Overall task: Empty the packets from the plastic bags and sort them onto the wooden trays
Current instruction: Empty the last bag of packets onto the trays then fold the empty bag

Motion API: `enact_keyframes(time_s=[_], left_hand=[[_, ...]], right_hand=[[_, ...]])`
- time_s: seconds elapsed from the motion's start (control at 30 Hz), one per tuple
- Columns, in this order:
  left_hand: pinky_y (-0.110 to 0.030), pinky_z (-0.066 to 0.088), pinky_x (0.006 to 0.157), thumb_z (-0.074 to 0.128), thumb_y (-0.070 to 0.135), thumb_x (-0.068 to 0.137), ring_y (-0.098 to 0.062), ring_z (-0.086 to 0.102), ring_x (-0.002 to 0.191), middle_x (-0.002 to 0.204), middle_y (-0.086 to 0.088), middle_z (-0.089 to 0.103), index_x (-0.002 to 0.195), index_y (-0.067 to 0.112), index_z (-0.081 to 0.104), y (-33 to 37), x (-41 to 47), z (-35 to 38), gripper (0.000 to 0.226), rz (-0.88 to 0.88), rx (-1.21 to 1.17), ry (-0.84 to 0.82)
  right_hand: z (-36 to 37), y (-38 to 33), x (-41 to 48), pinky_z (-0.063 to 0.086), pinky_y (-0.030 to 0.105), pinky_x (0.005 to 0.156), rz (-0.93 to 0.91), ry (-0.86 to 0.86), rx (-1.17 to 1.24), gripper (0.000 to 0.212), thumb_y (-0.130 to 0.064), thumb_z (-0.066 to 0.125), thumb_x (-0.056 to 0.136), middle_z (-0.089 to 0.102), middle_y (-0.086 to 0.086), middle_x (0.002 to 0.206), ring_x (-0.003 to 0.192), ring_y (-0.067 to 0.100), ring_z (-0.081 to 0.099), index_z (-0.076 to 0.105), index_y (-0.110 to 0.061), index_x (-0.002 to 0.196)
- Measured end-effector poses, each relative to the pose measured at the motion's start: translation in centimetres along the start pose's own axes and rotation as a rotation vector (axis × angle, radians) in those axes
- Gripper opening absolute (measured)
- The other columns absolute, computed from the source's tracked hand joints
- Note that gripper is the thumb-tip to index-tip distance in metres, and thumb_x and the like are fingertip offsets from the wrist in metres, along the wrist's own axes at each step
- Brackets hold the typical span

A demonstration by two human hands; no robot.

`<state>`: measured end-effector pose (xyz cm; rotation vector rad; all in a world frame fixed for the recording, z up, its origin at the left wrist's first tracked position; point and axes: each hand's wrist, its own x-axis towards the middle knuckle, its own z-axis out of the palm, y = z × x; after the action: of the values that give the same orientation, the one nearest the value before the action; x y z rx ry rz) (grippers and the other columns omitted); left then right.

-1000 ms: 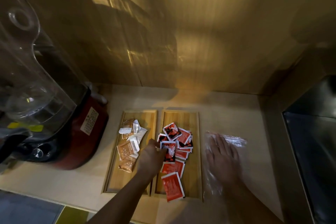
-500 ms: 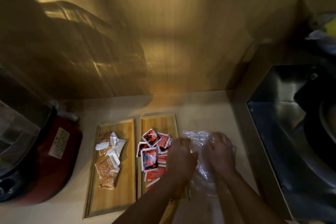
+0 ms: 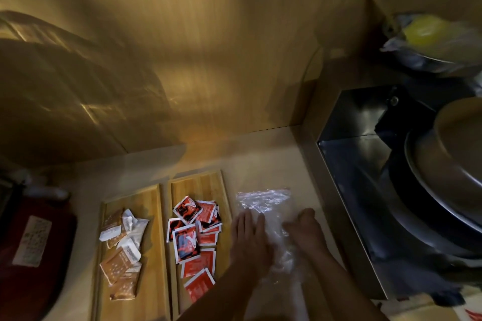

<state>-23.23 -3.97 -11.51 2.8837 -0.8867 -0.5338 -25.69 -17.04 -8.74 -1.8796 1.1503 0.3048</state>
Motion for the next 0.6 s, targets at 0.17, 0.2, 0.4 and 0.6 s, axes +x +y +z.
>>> enact_keyframes(time_s=[0.17, 0.2, 0.4, 0.6], left_hand=[[-0.038, 0.036, 0.104, 0.047, 0.054, 0.063, -0.022, 0.066, 0.109, 0.115, -0.009, 0.071, 0.115, 0.02, 0.056, -0.5, -0.1, 0.2, 0.063, -0.017, -0.054, 0.028], [-0.036, 0.039, 0.107, 0.051, 0.05, 0.068, -0.023, 0.062, 0.117, 0.123, -0.01, 0.066, 0.119, 0.017, 0.056, -0.7, -0.3, -0.1, 0.061, -0.029, -0.11, 0.063], [-0.049, 0.042, 0.107, 0.062, 0.035, 0.08, -0.025, 0.046, 0.13, 0.142, -0.002, 0.046, 0.141, 0.026, 0.027, -0.2, -0.2, -1.1, 0.071, -0.121, -0.887, 0.214], [-0.026, 0.056, 0.061, 0.069, 0.014, 0.081, -0.019, 0.067, 0.088, 0.107, -0.01, 0.063, 0.118, 0.01, 0.046, -0.8, -0.5, -4.6, 0.044, -0.318, -1.597, 0.05]], right_hand=[[0.0, -0.1, -0.5, 0.046, 0.031, 0.057, -0.085, -0.14, 0.222, 0.015, 0.006, 0.054, 0.072, 0.059, 0.008, 0.068, 0.064, 0.021, 0.056, 0.061, -0.007, 0.069], [0.0, -0.3, -0.7, 0.044, 0.027, 0.053, -0.087, -0.165, 0.287, 0.019, 0.009, 0.055, 0.072, 0.059, 0.008, 0.065, 0.06, 0.019, 0.055, 0.063, -0.007, 0.065], [-1.6, -0.5, -1.2, 0.053, 0.037, 0.065, -0.055, -0.46, 0.751, 0.024, 0.002, 0.059, 0.077, 0.067, 0.025, 0.077, 0.067, 0.032, 0.064, 0.063, 0.012, 0.098], [-3.3, -0.8, -1.9, 0.057, 0.033, 0.064, -0.171, -0.713, 1.008, 0.028, -0.003, 0.054, 0.081, 0.07, 0.02, 0.081, 0.074, 0.028, 0.068, 0.062, 0.009, 0.105]])
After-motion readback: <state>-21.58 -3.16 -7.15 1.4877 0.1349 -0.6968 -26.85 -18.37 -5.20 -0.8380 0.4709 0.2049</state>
